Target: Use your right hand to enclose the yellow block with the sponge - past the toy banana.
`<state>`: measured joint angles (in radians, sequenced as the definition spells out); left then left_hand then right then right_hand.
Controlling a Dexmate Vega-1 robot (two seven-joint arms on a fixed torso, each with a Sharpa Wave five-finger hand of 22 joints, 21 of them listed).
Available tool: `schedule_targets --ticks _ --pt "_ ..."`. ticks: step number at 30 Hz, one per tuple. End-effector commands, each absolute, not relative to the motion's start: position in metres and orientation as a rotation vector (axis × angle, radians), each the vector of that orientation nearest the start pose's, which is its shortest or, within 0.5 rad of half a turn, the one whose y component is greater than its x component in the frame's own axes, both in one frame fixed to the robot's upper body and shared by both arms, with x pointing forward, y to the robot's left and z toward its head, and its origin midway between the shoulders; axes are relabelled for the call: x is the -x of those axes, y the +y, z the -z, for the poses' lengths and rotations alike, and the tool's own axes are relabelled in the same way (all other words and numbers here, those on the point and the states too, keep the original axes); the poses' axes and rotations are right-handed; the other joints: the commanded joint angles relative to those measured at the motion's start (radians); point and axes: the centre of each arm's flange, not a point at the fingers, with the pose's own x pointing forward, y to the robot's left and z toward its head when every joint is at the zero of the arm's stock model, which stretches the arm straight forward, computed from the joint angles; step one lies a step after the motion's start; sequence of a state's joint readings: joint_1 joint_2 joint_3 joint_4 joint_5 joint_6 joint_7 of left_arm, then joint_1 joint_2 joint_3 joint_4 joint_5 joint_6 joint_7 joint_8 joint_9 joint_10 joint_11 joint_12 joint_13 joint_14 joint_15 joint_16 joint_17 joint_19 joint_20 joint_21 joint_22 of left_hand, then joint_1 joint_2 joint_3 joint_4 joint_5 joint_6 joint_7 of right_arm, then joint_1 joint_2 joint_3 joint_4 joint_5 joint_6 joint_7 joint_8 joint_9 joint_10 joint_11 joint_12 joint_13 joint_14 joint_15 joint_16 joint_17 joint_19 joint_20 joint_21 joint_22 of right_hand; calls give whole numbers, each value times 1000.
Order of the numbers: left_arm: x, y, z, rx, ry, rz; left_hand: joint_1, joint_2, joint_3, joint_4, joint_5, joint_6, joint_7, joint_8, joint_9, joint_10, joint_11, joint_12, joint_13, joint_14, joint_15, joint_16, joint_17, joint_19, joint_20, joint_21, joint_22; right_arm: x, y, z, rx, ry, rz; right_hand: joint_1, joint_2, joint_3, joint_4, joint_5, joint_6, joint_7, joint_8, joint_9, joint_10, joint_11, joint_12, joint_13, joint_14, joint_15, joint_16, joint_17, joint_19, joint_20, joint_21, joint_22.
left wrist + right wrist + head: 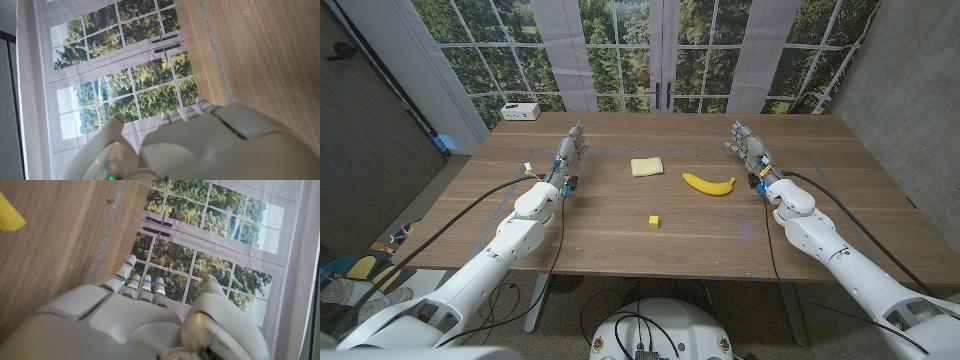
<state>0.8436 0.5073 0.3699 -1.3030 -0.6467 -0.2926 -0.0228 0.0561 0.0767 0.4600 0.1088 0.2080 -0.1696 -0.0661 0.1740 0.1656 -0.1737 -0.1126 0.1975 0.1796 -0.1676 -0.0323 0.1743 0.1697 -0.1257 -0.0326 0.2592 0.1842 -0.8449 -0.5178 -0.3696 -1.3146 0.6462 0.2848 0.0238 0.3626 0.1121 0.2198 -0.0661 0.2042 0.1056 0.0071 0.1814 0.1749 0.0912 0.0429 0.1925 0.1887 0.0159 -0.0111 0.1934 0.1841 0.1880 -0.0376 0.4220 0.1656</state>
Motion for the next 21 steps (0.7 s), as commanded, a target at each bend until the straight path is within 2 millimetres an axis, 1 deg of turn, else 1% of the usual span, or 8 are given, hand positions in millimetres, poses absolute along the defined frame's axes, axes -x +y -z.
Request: schedule_targets --ticks 1,3,4,8,11,13,18,21 --pt "-654 288 30 48 -595 200 2 9 6 -1 5 -69 -1 7 5 -65 0 6 2 -108 -21 4 2 -7 -16 6 2 -648 -288 22 2 -585 -195 14 2 10 -7 1 5 5 4 5 4 16 5 5 -10 12 2 3 1 -1 -5 5" --pt "-655 289 31 52 -593 202 2 8 5 -1 5 -67 1 7 5 -64 4 6 2 -107 -19 4 2 -7 -12 5 2 -647 -287 21 12 -579 -191 23 10 15 -15 -6 -11 6 1 6 -5 23 3 6 -10 48 5 5 -13 41 -20 6" --pt "-655 289 31 53 -594 201 2 8 5 -1 5 -66 1 8 5 -63 4 6 2 -106 -18 5 2 -8 -11 4 2 -646 -286 20 25 -580 -191 27 13 17 -18 -8 -16 1 1 6 -8 26 2 6 -10 62 5 6 -17 55 -25 7" --pt "-656 291 31 55 -593 198 2 8 4 -1 5 -59 3 10 5 -59 8 8 2 -104 -16 6 2 -5 -8 4 2 -643 -282 14 67 -581 -184 35 19 22 -25 -12 -18 -17 2 7 -14 28 2 7 -7 80 7 7 -25 80 -34 8" --pt "-656 291 30 53 -595 204 2 8 4 -1 5 -55 2 11 6 -54 1 9 2 -101 -16 6 2 -3 -8 4 2 -641 -279 9 106 -585 -183 37 21 24 -26 -12 -14 -20 4 7 -13 29 2 7 -4 81 9 7 -25 83 -36 8" --pt "-656 292 30 54 -595 202 2 8 3 -1 5 -53 2 12 6 -52 -3 9 2 -100 -17 6 2 -2 -7 4 2 -640 -277 6 119 -587 -185 39 24 25 -27 -13 -10 -17 6 7 -12 28 3 7 2 81 12 8 -25 85 -37 8" --pt "-656 294 32 58 -593 201 2 8 2 -2 5 -52 2 11 6 -52 7 9 2 -99 -17 6 2 -1 -7 2 2 -638 -271 0 154 -587 -193 42 29 29 -29 -14 -11 -19 6 7 -12 26 4 7 6 83 14 9 -23 90 -39 9" --pt "-656 295 33 54 -590 204 3 8 2 -2 5 -50 2 11 6 -48 -4 10 3 -98 -16 6 2 -1 -7 1 2 -636 -267 -3 182 -596 -191 45 31 31 -30 -14 -11 -20 6 7 -10 28 4 7 10 82 16 9 -22 91 -40 9"
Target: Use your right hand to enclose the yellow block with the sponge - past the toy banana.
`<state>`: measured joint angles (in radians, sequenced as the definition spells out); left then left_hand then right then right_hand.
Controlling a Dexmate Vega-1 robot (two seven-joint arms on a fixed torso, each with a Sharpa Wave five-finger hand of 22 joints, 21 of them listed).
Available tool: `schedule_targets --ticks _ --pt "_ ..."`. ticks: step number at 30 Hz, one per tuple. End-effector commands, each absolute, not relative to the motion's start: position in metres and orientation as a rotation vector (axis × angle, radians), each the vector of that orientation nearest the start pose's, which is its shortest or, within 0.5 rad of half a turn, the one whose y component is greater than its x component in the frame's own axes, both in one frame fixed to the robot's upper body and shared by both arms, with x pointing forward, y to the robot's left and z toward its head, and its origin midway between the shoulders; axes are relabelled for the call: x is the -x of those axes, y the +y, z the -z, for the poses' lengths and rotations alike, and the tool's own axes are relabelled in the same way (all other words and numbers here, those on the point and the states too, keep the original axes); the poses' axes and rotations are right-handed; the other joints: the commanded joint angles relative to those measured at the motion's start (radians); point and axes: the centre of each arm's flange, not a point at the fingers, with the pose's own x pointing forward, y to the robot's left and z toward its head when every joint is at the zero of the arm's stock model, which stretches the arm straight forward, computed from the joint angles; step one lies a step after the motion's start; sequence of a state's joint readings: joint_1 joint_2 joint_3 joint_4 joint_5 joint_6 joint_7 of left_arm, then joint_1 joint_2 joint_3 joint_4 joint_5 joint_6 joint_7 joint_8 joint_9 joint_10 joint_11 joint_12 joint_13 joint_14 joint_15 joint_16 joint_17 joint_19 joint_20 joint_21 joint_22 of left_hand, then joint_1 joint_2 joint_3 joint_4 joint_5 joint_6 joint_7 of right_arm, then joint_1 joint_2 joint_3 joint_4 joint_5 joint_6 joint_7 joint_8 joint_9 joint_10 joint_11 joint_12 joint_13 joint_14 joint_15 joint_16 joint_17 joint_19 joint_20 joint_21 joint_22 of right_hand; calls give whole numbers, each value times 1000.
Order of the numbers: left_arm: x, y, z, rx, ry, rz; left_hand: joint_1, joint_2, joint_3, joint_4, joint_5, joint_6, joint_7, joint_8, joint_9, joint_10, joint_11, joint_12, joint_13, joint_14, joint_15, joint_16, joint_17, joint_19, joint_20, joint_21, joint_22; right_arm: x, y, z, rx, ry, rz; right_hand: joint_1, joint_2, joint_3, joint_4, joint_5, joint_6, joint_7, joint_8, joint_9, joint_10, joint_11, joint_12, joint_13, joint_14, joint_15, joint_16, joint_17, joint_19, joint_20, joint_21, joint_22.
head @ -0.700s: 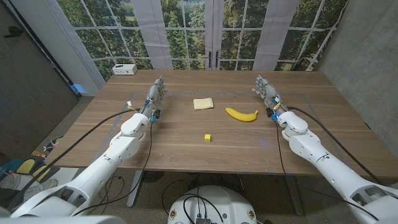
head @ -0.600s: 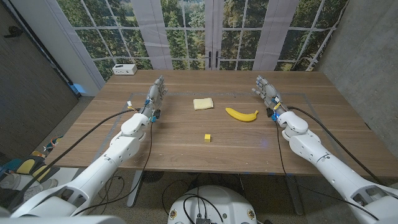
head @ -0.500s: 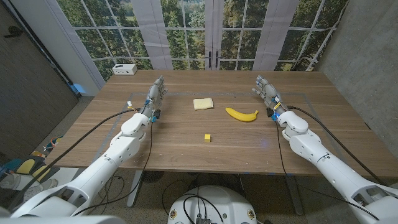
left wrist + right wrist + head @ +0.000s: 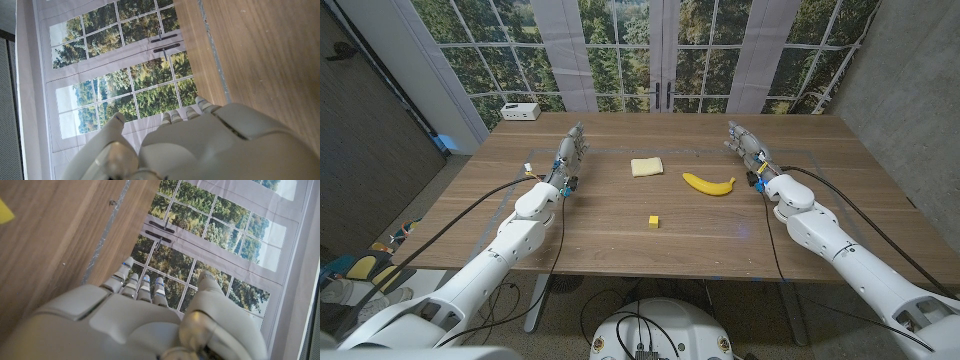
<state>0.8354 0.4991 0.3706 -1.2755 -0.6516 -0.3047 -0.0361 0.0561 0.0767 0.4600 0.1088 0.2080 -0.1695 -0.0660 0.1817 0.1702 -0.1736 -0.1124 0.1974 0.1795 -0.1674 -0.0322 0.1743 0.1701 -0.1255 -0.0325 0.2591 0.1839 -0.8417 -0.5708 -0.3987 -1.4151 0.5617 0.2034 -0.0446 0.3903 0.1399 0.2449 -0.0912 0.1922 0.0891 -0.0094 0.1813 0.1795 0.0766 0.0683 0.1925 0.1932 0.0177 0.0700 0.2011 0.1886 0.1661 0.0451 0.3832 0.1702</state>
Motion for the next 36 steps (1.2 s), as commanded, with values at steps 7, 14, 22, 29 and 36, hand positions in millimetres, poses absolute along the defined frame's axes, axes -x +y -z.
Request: schedule_targets --ticks 7,14,22,29,36 --pt "-653 297 34 59 -595 204 3 7 0 -3 4 -46 2 4 2 -45 3 10 3 -95 -17 7 1 2 -8 0 2 -629 -259 -12 245 -614 -189 21 5 8 -8 -4 5 -1 6 3 6 2 6 3 10 -1 8 5 2 9 -3 5" --pt "-651 300 37 63 -598 204 3 6 -1 -3 4 -45 1 3 2 -43 -1 10 3 -93 -16 7 1 4 -8 -1 2 -622 -250 -18 309 -619 -180 23 8 10 -9 -5 5 -4 6 3 8 2 6 3 12 -2 10 6 6 8 -4 5" --pt "-648 301 39 68 -603 213 4 6 -2 -4 4 -44 0 3 2 -42 -1 9 3 -92 -16 6 1 6 -8 -3 2 -611 -239 -26 376 -636 -179 25 12 13 -10 -7 5 -6 7 3 9 3 7 3 13 -4 10 7 7 6 -6 5" --pt "-642 304 43 65 -605 211 4 6 -3 -5 4 -41 2 3 2 -40 3 9 3 -90 -13 6 1 7 -3 -4 2 -601 -227 -33 438 -650 -180 30 19 18 -12 -7 5 -10 7 3 10 -1 7 3 20 -6 13 7 12 3 -7 5" --pt "-639 306 45 67 -611 215 5 5 -4 -6 4 -39 8 3 2 -37 12 9 3 -86 -11 7 1 9 -1 -5 2 -594 -214 -38 498 -648 -189 40 34 30 -13 -6 7 -18 8 3 13 -4 8 3 24 -10 15 9 20 -3 -9 5"
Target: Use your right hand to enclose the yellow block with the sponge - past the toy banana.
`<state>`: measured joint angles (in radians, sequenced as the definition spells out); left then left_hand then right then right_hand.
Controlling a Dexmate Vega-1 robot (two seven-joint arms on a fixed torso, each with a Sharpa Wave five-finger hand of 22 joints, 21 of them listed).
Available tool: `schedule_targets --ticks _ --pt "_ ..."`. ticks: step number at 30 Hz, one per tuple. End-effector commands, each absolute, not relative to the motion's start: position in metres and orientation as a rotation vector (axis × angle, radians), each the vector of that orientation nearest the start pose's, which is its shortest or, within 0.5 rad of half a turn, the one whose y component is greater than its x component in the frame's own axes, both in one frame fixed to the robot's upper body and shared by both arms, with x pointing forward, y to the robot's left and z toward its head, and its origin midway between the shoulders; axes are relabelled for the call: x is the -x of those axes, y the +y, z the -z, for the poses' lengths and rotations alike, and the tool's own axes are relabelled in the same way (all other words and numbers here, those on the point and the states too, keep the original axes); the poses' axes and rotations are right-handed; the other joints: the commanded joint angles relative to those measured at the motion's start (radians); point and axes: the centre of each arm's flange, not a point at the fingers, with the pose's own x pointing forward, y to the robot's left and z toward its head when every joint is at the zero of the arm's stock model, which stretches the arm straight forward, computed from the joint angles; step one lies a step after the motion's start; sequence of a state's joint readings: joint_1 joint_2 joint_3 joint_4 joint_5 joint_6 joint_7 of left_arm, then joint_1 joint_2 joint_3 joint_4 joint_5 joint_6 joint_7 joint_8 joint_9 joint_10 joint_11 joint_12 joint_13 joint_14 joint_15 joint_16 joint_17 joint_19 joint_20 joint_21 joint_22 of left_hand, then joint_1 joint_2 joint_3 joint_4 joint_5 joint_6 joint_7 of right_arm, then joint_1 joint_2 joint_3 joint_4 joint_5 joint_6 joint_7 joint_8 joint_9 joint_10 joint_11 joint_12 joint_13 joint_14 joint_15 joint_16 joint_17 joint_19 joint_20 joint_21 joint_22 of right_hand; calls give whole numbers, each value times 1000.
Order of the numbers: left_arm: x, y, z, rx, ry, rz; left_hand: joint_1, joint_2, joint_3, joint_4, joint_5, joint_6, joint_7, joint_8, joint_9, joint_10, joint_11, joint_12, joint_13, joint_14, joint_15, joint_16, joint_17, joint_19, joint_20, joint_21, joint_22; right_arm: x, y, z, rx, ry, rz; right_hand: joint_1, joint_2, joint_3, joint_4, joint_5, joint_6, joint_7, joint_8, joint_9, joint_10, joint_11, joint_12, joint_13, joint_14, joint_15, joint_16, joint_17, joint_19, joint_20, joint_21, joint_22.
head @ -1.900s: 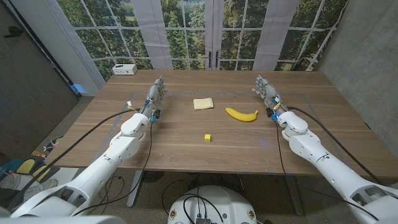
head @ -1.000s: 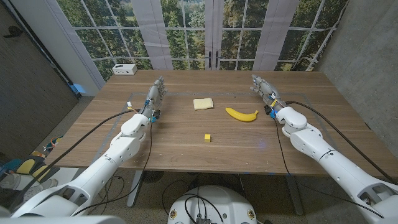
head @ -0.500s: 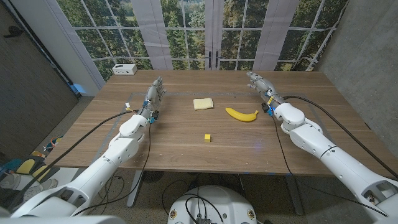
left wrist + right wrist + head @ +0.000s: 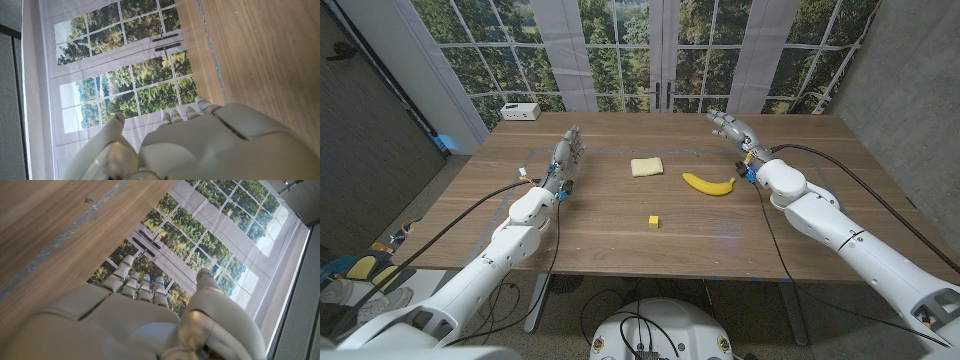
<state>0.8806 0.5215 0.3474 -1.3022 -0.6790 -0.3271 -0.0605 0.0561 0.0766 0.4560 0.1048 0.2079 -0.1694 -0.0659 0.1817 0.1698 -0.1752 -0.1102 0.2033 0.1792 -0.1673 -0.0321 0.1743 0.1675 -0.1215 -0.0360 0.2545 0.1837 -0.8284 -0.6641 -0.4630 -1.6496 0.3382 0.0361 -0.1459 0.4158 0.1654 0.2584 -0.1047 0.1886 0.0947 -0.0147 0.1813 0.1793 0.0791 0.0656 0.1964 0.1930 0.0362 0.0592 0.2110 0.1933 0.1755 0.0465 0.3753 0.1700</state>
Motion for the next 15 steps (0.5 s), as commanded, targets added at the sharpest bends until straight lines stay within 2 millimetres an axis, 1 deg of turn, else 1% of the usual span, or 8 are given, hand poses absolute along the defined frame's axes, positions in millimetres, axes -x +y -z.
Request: schedule_targets --ticks 1,3,5,7,13,15 --pt "-638 306 45 66 -609 217 5 5 0 -2 4 -38 9 3 2 -35 9 3 3 -86 -9 7 3 6 3 0 3 -593 -212 -39 503 -650 -190 16 11 19 1 -2 2 -15 8 3 11 -2 5 4 8 0 7 5 11 -5 -1 6" --pt "-637 306 45 65 -611 216 5 5 -1 -3 4 -37 10 3 2 -33 12 3 3 -86 -8 7 3 6 4 -1 3 -592 -209 -41 519 -650 -192 18 17 23 3 -2 10 -17 11 3 14 -2 6 4 17 -3 11 6 15 -5 -1 6" --pt "-637 307 47 67 -608 217 6 5 -1 -3 4 -38 9 3 2 -33 8 3 3 -86 -9 6 3 6 4 -2 3 -590 -206 -43 540 -651 -185 21 21 29 4 -1 20 -22 15 3 24 -1 10 4 20 -5 13 8 20 -5 -2 6" --pt "-636 308 48 70 -608 215 6 5 -1 -3 4 -37 9 3 2 -32 12 3 3 -86 -8 6 3 8 5 -2 3 -588 -203 -44 562 -649 -183 24 22 34 4 0 33 -23 18 3 30 -2 11 4 26 -6 15 9 26 -4 -2 6" --pt "-634 310 49 70 -611 213 6 5 -2 -3 4 -37 10 2 2 -32 7 2 3 -84 -8 6 3 8 6 -3 3 -583 -192 -50 635 -644 -171 28 27 42 7 1 39 -26 19 4 34 -6 12 4 32 -14 19 11 30 -8 -3 6" --pt "-633 311 50 75 -610 212 6 5 -2 -3 4 -37 10 2 2 -32 11 2 3 -84 -8 6 3 8 6 -3 3 -583 -189 -51 640 -653 -181 29 26 43 7 1 42 -25 20 4 35 -5 12 4 34 -14 19 11 31 -7 -4 6"
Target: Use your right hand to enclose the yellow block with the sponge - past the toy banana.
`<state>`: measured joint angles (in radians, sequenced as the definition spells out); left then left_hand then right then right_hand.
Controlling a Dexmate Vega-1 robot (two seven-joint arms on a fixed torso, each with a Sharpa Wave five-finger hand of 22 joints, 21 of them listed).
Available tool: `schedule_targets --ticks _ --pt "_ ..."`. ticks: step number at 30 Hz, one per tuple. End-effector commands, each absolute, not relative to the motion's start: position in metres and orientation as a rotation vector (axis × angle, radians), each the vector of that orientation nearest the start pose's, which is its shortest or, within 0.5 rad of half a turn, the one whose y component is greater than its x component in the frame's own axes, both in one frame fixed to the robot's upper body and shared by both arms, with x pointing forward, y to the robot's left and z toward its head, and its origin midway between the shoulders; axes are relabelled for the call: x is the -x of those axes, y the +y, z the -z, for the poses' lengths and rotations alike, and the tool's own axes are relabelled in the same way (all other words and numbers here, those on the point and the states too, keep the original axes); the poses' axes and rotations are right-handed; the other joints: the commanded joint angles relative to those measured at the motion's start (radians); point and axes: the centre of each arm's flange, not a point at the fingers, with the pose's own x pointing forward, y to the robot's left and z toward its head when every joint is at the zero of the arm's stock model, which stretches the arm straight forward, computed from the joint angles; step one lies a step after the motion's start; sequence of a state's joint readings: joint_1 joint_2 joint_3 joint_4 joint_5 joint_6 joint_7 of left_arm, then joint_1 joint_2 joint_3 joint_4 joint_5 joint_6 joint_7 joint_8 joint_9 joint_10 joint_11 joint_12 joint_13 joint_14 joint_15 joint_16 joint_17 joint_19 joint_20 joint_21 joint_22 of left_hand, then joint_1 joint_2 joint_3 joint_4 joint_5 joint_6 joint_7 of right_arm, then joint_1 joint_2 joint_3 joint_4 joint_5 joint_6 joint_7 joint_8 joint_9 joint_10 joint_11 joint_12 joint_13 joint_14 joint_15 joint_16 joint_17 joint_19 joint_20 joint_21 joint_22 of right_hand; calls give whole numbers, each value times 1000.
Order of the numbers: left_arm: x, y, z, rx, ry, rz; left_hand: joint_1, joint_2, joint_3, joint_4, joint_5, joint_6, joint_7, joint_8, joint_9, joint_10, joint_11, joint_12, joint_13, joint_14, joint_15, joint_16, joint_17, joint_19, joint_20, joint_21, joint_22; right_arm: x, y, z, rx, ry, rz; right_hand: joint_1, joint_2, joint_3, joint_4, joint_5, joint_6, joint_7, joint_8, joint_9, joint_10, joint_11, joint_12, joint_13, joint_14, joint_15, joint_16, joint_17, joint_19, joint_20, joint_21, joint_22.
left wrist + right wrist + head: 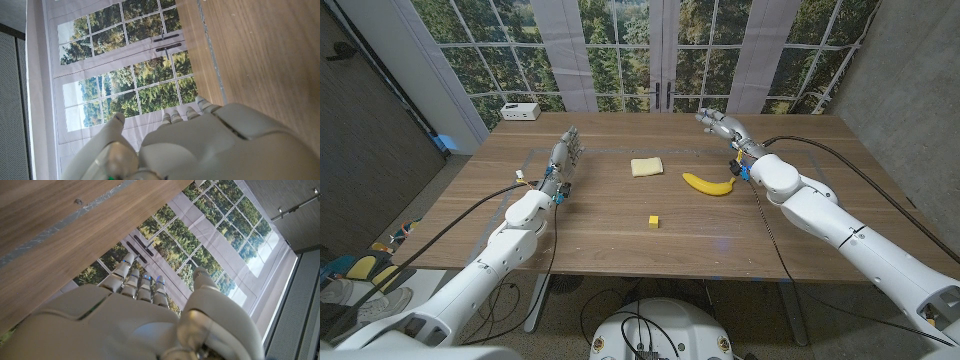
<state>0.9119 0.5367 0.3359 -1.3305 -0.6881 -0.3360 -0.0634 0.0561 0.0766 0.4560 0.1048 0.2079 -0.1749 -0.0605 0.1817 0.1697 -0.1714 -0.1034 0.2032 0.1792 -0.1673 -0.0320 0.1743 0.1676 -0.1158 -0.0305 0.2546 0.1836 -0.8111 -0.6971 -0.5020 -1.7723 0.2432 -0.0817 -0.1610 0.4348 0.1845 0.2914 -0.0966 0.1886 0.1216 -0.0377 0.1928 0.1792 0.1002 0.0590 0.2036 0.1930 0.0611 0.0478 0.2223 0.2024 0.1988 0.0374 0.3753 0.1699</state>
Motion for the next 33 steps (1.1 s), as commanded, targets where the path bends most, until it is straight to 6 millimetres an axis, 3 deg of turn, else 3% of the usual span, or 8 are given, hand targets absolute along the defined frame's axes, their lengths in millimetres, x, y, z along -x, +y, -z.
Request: schedule_targets --ticks 1,33 --pt "-633 311 51 75 -611 215 6 5 -2 -4 4 -31 4 2 2 -35 9 3 3 -84 -8 6 3 3 0 -3 3 -583 -188 -52 641 -655 -185 10 7 11 -1 2 16 -2 8 4 15 1 5 4 10 -3 8 2 8 1 -4 6" --pt "-624 315 56 89 -633 219 7 6 -6 -6 4 -23 6 3 3 -25 12 2 3 -73 -4 7 3 11 2 -8 3 -575 -140 -71 839 -687 -196 25 7 39 7 3 49 -5 12 4 46 -8 12 4 35 -18 20 8 31 -7 -9 6"
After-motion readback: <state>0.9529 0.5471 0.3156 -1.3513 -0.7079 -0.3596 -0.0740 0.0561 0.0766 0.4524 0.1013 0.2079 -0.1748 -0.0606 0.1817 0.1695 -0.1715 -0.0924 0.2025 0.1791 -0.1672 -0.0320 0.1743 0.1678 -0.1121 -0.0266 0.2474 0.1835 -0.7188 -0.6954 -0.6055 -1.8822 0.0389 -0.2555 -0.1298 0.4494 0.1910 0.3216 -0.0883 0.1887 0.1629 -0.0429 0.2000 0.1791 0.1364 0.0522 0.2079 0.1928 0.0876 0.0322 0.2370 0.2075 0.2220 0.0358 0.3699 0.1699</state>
